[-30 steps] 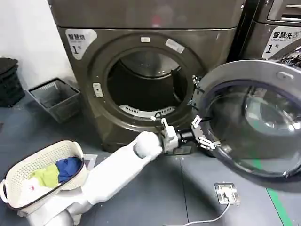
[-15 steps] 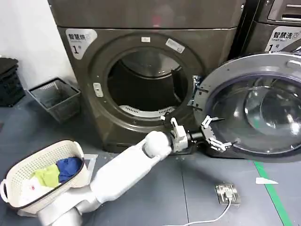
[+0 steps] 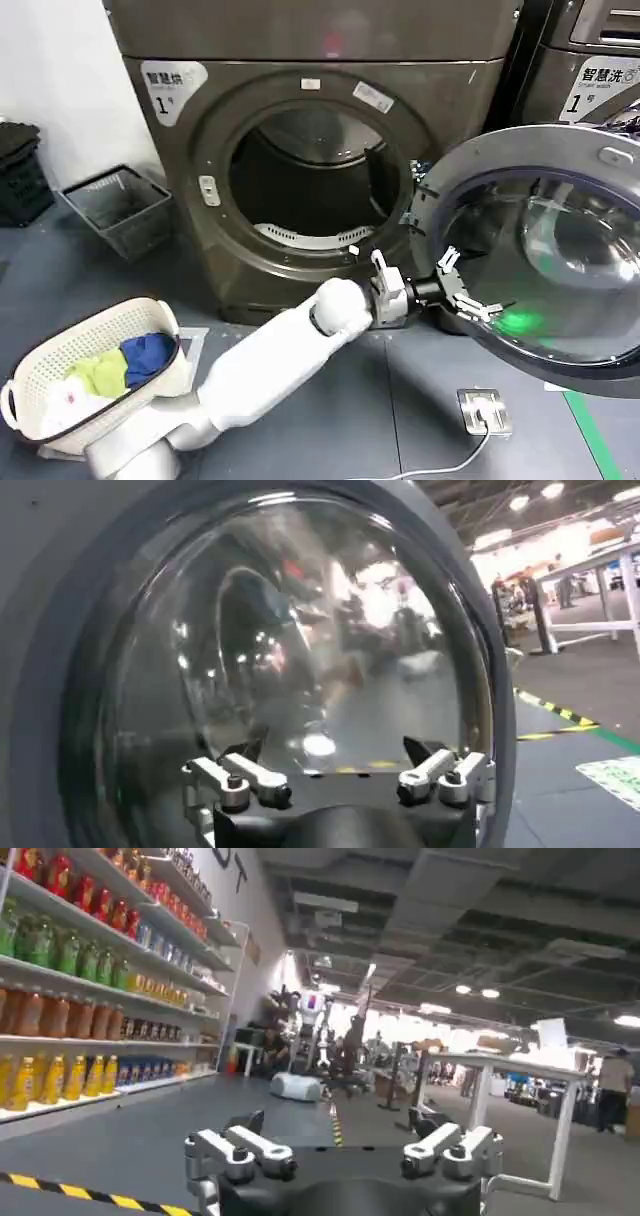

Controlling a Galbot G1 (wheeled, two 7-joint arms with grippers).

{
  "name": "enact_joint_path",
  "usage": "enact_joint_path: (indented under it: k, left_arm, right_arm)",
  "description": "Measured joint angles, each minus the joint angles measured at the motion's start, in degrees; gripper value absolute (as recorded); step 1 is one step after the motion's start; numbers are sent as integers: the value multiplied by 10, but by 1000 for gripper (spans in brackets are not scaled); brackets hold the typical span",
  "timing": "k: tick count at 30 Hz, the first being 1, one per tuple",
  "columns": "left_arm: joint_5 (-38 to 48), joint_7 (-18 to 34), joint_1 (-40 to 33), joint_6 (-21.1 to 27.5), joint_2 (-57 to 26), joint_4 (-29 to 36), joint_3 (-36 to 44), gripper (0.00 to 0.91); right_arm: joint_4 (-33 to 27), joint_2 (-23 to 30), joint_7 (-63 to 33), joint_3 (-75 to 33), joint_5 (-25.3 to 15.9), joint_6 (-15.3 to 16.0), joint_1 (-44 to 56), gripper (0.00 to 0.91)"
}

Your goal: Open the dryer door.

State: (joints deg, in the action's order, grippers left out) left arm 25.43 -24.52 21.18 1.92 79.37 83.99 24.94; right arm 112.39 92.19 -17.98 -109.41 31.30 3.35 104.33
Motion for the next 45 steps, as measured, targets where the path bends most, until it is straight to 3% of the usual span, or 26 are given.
enact_joint_path:
  k: [10, 20, 29, 45]
  left_arm:
    - [0, 52, 57, 76, -73, 114, -47, 907]
    - [59, 118, 180, 158, -185, 249, -172, 907]
    - [102, 266, 326, 234, -242, 346, -332, 907]
    - [293, 528, 465, 338, -290, 375, -545, 907]
  right_arm:
    - [4, 0, -6, 15, -1, -2, -4, 907]
    - [9, 0, -22, 33, 11, -3, -8, 907]
    - [3, 0, -53, 31, 10, -21, 1, 907]
    - [-71, 0, -44, 6, 15, -25, -2, 907]
